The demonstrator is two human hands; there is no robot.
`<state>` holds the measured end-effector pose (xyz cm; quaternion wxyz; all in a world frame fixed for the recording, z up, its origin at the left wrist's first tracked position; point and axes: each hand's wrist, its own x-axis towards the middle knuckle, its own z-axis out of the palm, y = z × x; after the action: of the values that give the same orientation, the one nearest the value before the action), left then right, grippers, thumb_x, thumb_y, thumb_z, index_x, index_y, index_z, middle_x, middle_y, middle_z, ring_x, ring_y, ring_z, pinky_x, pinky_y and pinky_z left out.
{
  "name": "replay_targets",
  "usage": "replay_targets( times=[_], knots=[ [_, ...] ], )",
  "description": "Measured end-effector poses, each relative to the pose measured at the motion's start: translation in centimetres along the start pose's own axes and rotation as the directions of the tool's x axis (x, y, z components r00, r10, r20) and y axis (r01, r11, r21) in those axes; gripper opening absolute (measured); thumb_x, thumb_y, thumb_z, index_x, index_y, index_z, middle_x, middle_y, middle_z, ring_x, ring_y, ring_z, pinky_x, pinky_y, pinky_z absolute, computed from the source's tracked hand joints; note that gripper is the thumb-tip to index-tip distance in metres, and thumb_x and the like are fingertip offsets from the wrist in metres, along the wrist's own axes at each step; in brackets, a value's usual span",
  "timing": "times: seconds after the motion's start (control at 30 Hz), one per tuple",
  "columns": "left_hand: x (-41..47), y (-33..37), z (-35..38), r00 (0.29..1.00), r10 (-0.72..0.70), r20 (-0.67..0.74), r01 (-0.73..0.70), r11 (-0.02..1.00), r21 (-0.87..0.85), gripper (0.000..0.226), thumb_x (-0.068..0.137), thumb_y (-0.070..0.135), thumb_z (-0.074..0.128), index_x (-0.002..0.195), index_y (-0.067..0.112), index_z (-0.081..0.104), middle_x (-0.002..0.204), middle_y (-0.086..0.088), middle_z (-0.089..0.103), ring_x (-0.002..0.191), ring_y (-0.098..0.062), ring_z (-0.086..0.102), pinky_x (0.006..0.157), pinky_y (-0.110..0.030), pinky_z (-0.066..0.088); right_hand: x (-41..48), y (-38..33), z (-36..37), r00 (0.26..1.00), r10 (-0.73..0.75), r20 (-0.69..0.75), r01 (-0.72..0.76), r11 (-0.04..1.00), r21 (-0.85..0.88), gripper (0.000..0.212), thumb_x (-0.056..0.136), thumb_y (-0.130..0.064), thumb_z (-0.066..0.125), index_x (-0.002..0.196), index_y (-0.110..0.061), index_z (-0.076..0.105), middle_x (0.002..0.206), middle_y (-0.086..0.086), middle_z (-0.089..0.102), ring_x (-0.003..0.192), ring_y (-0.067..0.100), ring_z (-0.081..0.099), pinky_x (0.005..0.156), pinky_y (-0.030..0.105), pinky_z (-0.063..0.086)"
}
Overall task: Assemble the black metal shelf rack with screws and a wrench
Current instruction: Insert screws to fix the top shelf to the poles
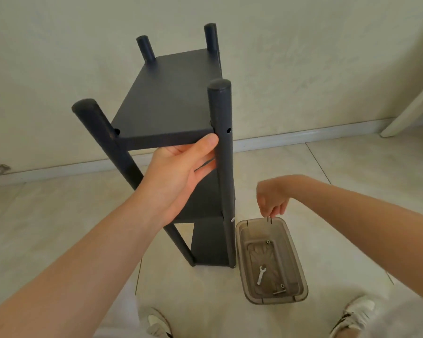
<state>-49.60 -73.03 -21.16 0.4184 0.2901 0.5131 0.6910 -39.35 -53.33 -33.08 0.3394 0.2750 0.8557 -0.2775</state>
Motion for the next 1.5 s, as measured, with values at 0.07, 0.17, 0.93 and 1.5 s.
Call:
replay_targets(
  times=[0.07,0.17,0.93,1.5],
  knots=[
    [-0.2,0.1,0.2,1.0,-0.009,-0.005,0.009,1.0,0.0,0.047,0.079,0.023,0.068,0.122,0.003,0.065,0.122,-0.01,0.071,0.115,-0.023,0.068,0.098,-0.035,0.055,-3.2,-1.2,-2.2,0.992,-0.1,-0.081,0.1,0.995,-0.001,0.019,0.092,-0.012,0.067,0.105,0.0,0.072,0.095,0.013,0.074,0.089,0.023,0.073,0.083,0.032,0.06],
    [-0.5,0.3,0.2,1.0,-0.023,-0.011,0.023,1.0,0.01,0.047,0.078,0.025,0.069,0.121,0.006,0.067,0.12,-0.008,0.072,0.114,-0.021,0.069,0.092,-0.029,0.057,-8.2,-2.9,-3.4,0.921,-0.309,-0.235,0.313,0.95,-0.024,0.016,0.09,-0.021,0.069,0.1,-0.013,0.078,0.088,0.0,0.076,0.075,0.007,0.072,0.073,0.018,0.057],
    [-0.3,0.3,0.3,1.0,0.009,-0.025,-0.009,0.999,-0.033,0.035,0.079,0.025,0.07,0.112,0.013,0.068,0.114,-0.006,0.075,0.106,-0.022,0.072,0.073,-0.025,0.059,-18.6,-5.1,-0.5,0.409,-0.191,-0.892,0.862,0.403,0.309,0.018,0.084,-0.008,0.071,0.094,-0.023,0.075,0.085,0.0,0.077,0.072,0.018,0.074,0.075,0.02,0.057],
    [0.0,0.3,0.1,0.997,0.071,0.013,-0.07,0.996,-0.057,0.038,0.079,0.023,0.072,0.113,0.006,0.069,0.119,-0.015,0.072,0.112,-0.028,0.069,0.089,-0.032,0.058,-18.6,-6.1,-0.3,0.431,-0.156,-0.889,0.853,0.391,0.345,0.014,0.082,-0.003,0.074,0.088,-0.016,0.074,0.077,0.001,0.077,0.069,0.018,0.075,0.069,0.015,0.055]
  ],
)
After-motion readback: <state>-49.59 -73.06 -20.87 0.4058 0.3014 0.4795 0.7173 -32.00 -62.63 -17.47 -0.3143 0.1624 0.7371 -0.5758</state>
